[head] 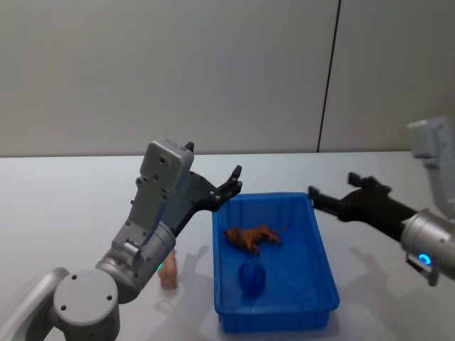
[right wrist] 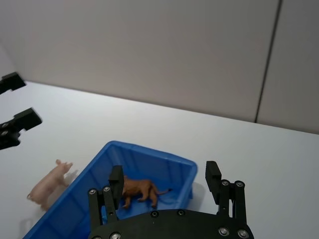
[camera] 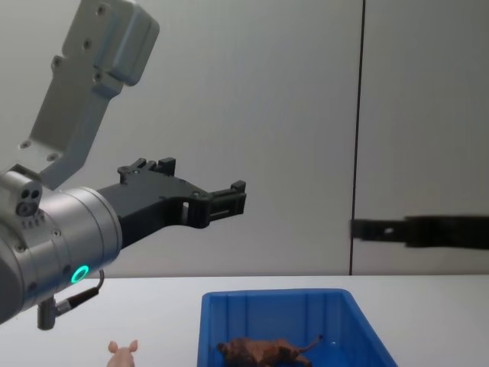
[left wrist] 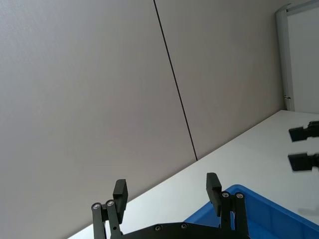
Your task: Pick up the two dolls from the table and place them into the box.
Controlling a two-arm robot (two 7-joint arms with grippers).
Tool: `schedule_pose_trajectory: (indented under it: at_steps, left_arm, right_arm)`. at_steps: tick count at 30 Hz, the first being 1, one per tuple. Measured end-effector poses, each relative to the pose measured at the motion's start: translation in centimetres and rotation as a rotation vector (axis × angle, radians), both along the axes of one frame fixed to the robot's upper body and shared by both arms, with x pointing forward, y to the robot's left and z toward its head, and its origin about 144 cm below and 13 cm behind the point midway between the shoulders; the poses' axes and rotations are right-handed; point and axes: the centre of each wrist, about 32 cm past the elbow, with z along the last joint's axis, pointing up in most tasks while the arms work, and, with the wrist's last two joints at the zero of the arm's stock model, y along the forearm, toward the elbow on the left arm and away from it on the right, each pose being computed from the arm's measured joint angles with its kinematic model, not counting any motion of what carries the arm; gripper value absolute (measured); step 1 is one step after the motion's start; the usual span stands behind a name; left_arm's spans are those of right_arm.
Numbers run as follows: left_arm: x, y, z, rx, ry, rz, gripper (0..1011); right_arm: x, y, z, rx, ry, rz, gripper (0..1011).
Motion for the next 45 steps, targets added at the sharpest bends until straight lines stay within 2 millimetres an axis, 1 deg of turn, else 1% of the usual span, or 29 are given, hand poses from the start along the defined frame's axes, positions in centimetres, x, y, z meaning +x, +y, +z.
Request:
schedule_pose_trajectory:
  at_steps: [9, 18, 27, 34, 45]
  left_arm:
    - [0.0, 0.0, 0.0, 0.002, -0.003, 0.0, 1001]
    - [0.1, 0.5, 0.4, 0.015, -0.018, 0.012, 1001]
    - [-0.4, 1.7, 1.3, 0.033, 0.029, 0.052, 1001]
    - [-1.1, 3.0, 1.9, 0.047, 0.116, 0.089, 1001]
    - [-1.8, 4.1, 2.4, 0.053, 0.268, 0.108, 1001]
  right_arm:
    - [-1.2, -2.3, 0.2, 0.059, -0.018, -0.132, 1007]
    - [-2.2, -4.0, 0.3, 0.102, -0.02, -0.226, 1007]
    - [-2.7, -4.8, 0.4, 0.12, -0.02, -0.267, 1007]
    - [-2.9, -5.1, 0.4, 0.128, -0.02, -0.286, 1007]
    - [-3.1, -5.4, 0.5, 0.133, -0.02, -0.3, 1007]
